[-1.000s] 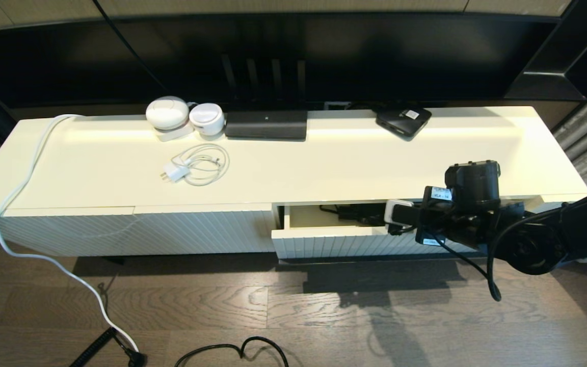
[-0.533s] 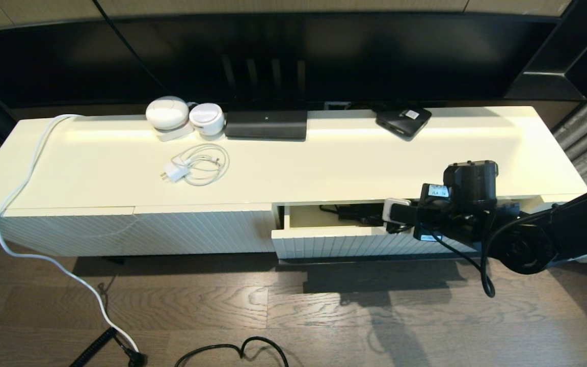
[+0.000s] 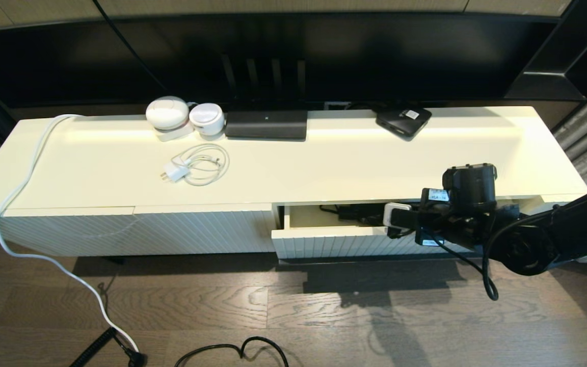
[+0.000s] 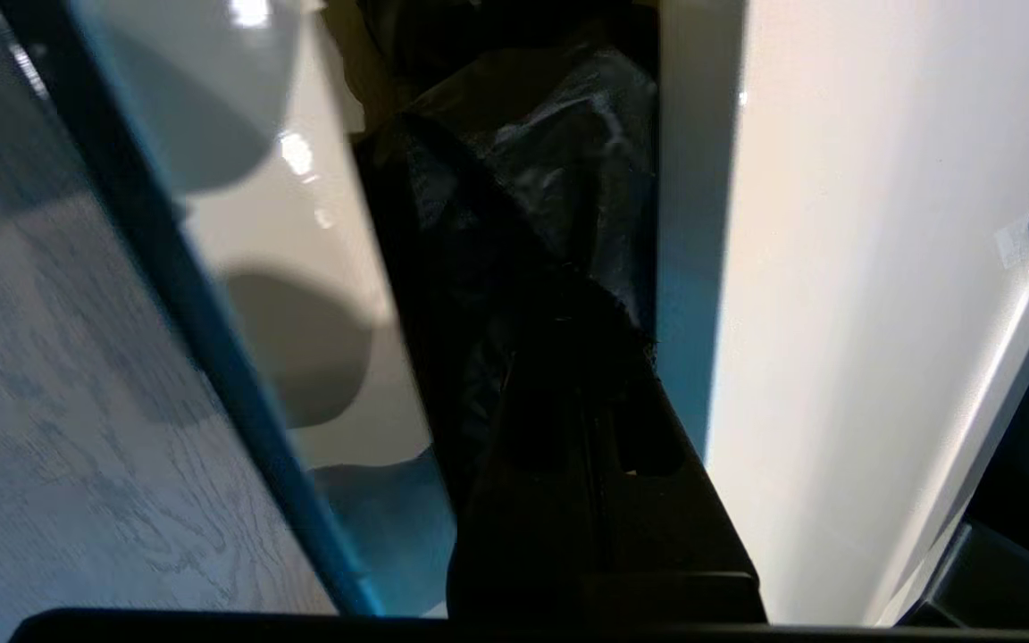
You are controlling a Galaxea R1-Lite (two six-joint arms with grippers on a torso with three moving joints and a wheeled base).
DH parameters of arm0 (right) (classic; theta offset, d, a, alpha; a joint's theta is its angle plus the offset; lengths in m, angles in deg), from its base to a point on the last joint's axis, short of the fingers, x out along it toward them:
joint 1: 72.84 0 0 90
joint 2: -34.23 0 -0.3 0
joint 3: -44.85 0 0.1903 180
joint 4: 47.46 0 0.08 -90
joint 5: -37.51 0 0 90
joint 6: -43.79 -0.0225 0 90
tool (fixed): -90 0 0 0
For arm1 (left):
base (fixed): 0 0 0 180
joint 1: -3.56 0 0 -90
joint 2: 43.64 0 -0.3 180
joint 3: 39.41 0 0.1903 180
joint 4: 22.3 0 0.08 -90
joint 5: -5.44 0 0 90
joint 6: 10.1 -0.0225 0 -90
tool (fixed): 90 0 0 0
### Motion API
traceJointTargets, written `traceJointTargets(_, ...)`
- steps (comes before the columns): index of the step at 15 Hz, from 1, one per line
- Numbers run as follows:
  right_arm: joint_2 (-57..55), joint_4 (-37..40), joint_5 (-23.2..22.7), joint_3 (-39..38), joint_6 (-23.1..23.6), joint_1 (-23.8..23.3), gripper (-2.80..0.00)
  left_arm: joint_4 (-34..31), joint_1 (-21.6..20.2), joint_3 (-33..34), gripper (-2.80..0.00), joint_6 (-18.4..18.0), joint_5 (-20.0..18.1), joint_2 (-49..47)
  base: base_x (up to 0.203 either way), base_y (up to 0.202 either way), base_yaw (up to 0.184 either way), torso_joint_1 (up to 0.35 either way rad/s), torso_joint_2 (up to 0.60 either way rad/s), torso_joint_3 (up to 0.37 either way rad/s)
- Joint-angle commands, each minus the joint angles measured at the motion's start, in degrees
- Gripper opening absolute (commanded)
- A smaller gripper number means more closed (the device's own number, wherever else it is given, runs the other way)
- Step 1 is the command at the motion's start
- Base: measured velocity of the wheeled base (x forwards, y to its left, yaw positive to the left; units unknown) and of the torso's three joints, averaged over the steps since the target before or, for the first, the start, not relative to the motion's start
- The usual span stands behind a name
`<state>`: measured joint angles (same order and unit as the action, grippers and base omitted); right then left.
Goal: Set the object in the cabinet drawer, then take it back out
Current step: Open the drawer
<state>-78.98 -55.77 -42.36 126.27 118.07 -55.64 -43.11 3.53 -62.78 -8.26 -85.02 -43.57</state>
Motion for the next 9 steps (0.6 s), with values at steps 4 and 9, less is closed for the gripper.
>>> traceJointTargets(4, 1.9, 2.2, 0.2, -1.1, 0.4, 0.4, -2.80, 0.1, -0.1, 0.0, -2.80, 0.0, 0.0, -0.1, 0.000, 0.000, 0.000, 0.000, 0.00, 0.000)
traceJointTargets(9, 2.9, 3.2, 0.3, -3.3, 0.4, 1.2, -2.80, 0.1, 0.0, 0.0, -2.80, 0.0, 0.0, -0.1, 0.000, 0.000, 0.000, 0.000, 0.00, 0.000)
